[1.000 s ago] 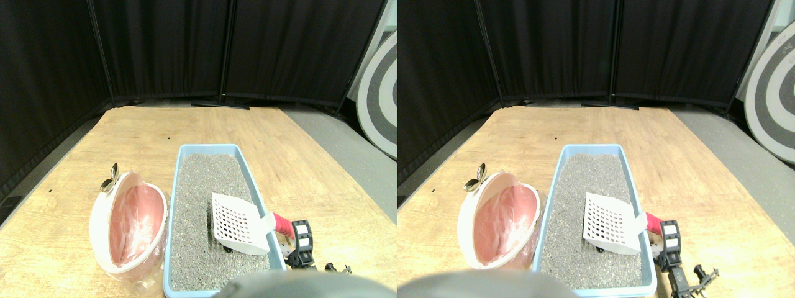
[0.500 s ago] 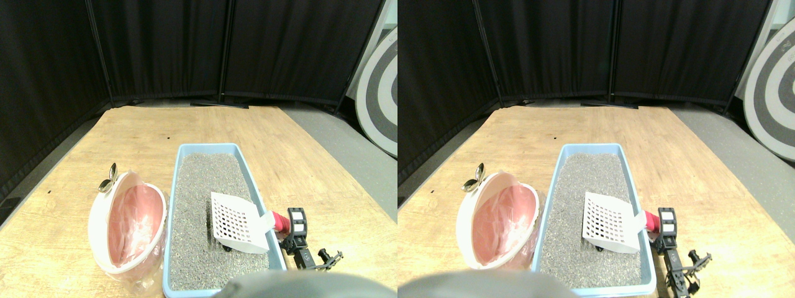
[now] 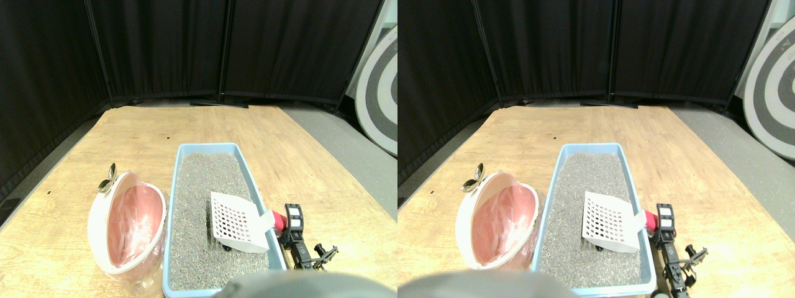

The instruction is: Scoop (unimanual)

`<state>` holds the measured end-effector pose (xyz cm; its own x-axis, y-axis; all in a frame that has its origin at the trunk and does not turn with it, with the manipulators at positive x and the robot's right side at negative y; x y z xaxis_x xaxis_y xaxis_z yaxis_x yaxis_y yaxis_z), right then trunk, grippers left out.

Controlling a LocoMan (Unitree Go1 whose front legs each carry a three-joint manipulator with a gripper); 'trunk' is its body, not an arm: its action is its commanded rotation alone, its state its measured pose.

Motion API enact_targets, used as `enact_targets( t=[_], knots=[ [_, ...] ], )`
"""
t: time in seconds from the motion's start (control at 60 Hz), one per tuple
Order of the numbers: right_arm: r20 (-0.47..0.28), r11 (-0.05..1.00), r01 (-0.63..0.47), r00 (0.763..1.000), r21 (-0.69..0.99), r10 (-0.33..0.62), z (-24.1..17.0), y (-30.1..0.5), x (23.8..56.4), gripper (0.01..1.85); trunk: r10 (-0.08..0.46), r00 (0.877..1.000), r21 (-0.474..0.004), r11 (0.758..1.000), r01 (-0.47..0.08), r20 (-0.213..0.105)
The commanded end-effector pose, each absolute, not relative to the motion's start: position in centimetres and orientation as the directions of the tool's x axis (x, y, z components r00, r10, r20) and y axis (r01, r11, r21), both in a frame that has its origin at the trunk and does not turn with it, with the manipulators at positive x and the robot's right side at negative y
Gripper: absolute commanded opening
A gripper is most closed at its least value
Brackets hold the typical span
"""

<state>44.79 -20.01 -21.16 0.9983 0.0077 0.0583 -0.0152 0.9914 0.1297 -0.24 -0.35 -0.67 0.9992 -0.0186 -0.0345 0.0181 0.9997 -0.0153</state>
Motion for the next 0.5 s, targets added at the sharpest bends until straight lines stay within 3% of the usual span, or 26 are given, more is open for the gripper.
enact_targets(
  t=[0.017, 0.5],
  knots=[
    [0.093, 0.992, -0.014, 0.996, 0.124, 0.002, -20.6, -20.1, 45.1, 0.92, -0.024, 0.999, -0.020, 1.000, 0.024, -0.038],
    [0.059, 0.987, 0.005, 0.998, 0.159, -0.015, -20.6, -20.4, 46.4, 0.92, -0.036, 0.999, -0.018, 0.999, 0.036, -0.036]
  ],
)
